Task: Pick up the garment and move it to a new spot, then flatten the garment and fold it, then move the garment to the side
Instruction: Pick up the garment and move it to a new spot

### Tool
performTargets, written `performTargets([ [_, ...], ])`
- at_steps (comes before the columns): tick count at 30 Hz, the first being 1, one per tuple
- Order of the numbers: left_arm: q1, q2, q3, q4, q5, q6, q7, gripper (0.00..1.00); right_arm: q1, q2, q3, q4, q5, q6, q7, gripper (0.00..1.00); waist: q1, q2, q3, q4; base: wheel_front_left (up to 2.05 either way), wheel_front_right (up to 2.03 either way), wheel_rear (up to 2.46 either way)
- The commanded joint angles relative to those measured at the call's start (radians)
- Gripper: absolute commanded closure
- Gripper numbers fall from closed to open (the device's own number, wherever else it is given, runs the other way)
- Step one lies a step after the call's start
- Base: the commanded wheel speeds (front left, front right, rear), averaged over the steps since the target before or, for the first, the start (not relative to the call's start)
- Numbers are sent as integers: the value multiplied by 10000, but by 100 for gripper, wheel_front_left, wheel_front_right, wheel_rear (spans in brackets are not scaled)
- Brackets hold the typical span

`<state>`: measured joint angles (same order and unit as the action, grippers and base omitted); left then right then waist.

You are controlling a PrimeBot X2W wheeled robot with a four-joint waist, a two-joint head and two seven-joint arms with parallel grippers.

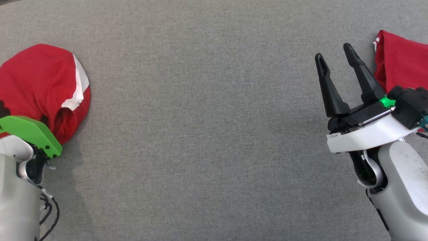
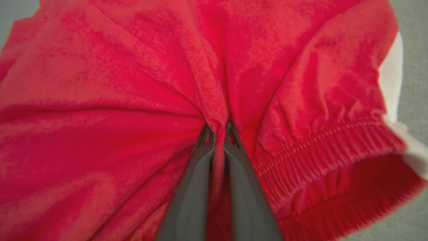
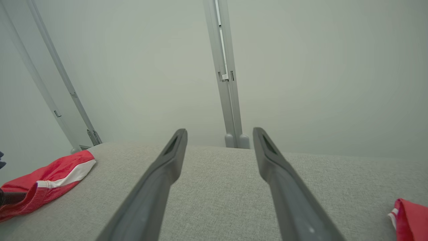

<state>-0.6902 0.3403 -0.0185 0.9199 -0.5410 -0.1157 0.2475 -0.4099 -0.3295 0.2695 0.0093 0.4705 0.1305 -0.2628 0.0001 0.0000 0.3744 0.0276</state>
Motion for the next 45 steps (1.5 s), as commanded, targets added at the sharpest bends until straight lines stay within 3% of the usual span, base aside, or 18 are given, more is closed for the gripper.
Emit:
performTargets([
  [1,91,-57,-165,106,161,-98,-107,100,154,21,15,51,-88,6,-22,0,-1,0,-286,58,0,0,0],
  [10,-231,467,-940,-947,512,-151,-824,100,562,329,55,296,-9,6,-22,0,-1,0,-1422,-80,0,0,0],
  [17,250,695,-1497,-2979,158,-160,-554,100,959,563,-121,357,-17,6,-22,0,-1,0,-2102,-532,0,0,0],
  [24,972,576,-1714,-5592,-252,-147,-46,100,1202,663,-160,309,-34,6,-22,0,-1,0,-2488,-1139,0,0,0],
  [34,2452,-52,-2702,-8745,30,326,398,100,1329,806,-210,280,51,6,-22,0,-1,0,-2584,-2153,0,0,0],
  [39,3082,-485,-3470,-8677,444,398,38,100,1289,789,-204,250,99,6,-22,0,-1,0,-2493,-2474,0,0,0],
  [45,3577,-1120,-4425,-7125,900,294,-709,100,1244,788,-185,299,89,6,-22,0,-1,0,-2396,-2639,0,0,0],
])
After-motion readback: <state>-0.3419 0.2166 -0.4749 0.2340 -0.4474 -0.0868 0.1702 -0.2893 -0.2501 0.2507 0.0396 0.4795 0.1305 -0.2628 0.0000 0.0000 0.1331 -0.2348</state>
